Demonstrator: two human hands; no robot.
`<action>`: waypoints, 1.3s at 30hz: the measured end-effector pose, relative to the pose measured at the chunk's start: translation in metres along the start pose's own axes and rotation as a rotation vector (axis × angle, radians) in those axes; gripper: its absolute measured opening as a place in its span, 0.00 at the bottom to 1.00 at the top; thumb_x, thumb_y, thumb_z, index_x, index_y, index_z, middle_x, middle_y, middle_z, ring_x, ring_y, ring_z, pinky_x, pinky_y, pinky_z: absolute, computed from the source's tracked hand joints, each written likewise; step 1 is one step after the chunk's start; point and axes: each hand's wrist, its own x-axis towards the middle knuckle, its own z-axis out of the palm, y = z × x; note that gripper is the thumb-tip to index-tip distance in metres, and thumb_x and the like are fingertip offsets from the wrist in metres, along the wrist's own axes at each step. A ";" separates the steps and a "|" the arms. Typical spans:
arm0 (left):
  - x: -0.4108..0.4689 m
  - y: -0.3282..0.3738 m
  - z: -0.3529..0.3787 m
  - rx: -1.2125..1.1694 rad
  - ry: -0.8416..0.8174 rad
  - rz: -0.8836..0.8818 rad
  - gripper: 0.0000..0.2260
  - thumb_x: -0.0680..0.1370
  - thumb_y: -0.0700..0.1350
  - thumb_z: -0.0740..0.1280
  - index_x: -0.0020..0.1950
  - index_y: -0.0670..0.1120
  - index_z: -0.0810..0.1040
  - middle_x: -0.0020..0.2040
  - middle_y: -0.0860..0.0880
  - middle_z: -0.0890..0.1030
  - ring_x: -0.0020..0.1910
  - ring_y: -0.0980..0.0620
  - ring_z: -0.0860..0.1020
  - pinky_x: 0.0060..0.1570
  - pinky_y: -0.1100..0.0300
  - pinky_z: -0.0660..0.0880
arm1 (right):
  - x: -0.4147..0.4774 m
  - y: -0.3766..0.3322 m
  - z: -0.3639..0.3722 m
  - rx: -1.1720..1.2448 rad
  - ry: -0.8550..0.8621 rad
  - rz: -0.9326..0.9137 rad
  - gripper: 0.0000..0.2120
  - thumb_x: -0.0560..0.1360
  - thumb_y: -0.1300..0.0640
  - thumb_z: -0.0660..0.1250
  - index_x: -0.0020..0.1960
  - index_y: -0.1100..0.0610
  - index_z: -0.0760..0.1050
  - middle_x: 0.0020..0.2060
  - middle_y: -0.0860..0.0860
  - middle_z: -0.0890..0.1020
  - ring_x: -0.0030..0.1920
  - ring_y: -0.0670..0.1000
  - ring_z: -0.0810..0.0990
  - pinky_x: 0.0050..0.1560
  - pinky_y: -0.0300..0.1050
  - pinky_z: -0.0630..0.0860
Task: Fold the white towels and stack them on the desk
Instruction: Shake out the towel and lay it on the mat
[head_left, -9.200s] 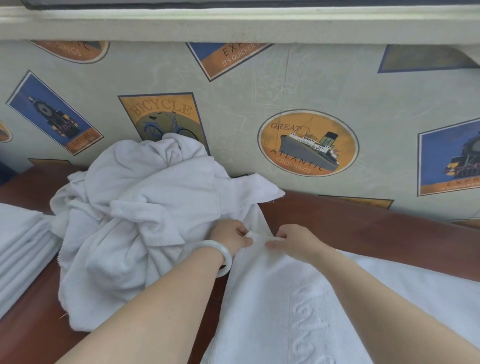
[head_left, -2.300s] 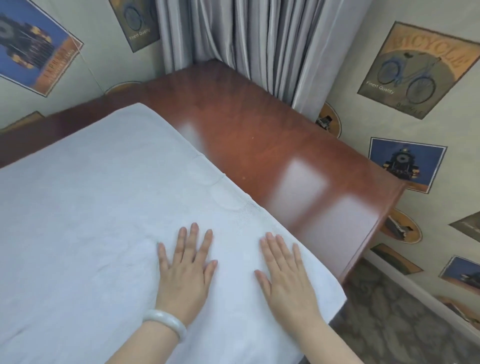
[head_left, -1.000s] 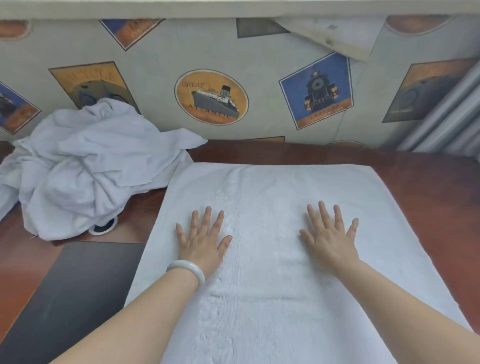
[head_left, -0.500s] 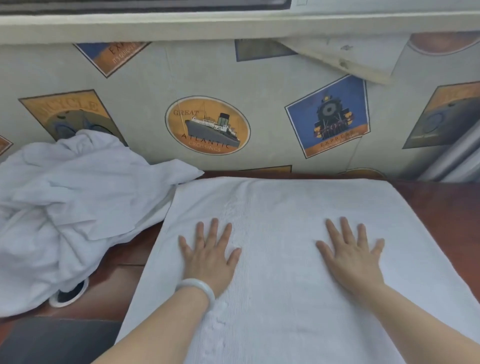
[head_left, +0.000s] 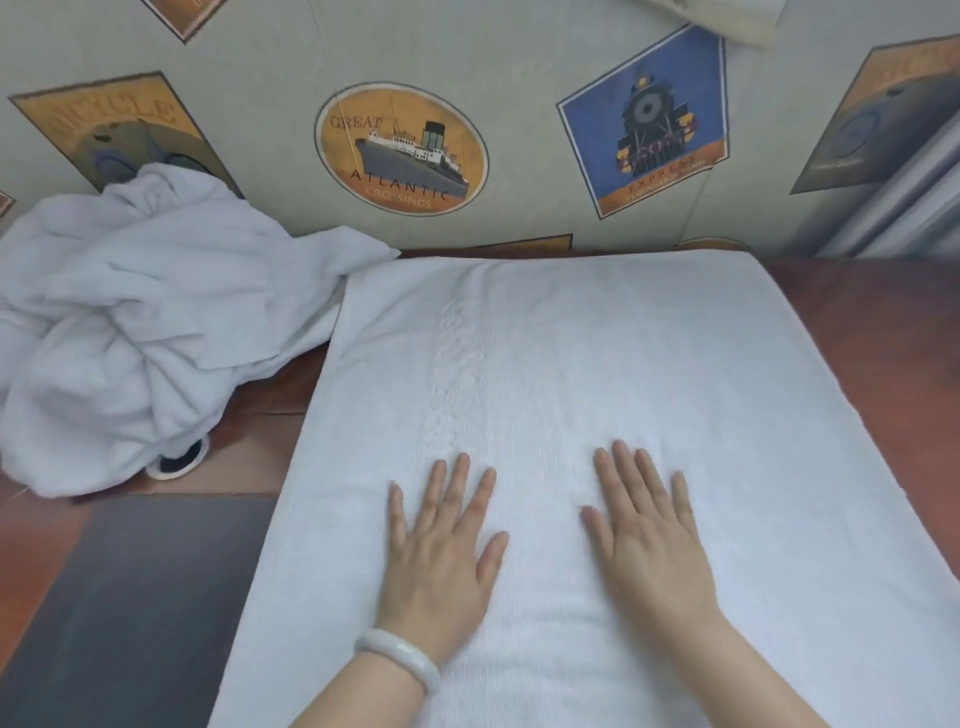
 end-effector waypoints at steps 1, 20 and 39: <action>-0.014 -0.016 0.002 0.023 0.023 -0.055 0.27 0.82 0.61 0.45 0.80 0.53 0.57 0.81 0.50 0.54 0.80 0.49 0.52 0.73 0.35 0.52 | -0.017 0.019 -0.002 -0.021 0.010 0.067 0.31 0.81 0.38 0.39 0.80 0.50 0.49 0.79 0.47 0.52 0.79 0.46 0.47 0.77 0.54 0.42; -0.234 -0.025 -0.008 -0.014 -0.076 -0.182 0.26 0.84 0.55 0.41 0.81 0.49 0.55 0.81 0.49 0.51 0.80 0.49 0.49 0.75 0.41 0.50 | -0.229 0.026 -0.006 -0.028 -0.003 0.200 0.31 0.81 0.44 0.44 0.79 0.57 0.55 0.79 0.53 0.55 0.79 0.52 0.50 0.76 0.59 0.48; -0.322 -0.074 -0.062 -0.597 -0.036 -0.671 0.32 0.76 0.45 0.72 0.76 0.46 0.60 0.67 0.49 0.64 0.69 0.50 0.63 0.69 0.54 0.66 | -0.275 -0.138 -0.001 -0.025 -0.131 -0.370 0.40 0.71 0.68 0.66 0.79 0.55 0.56 0.79 0.56 0.56 0.79 0.58 0.51 0.74 0.58 0.47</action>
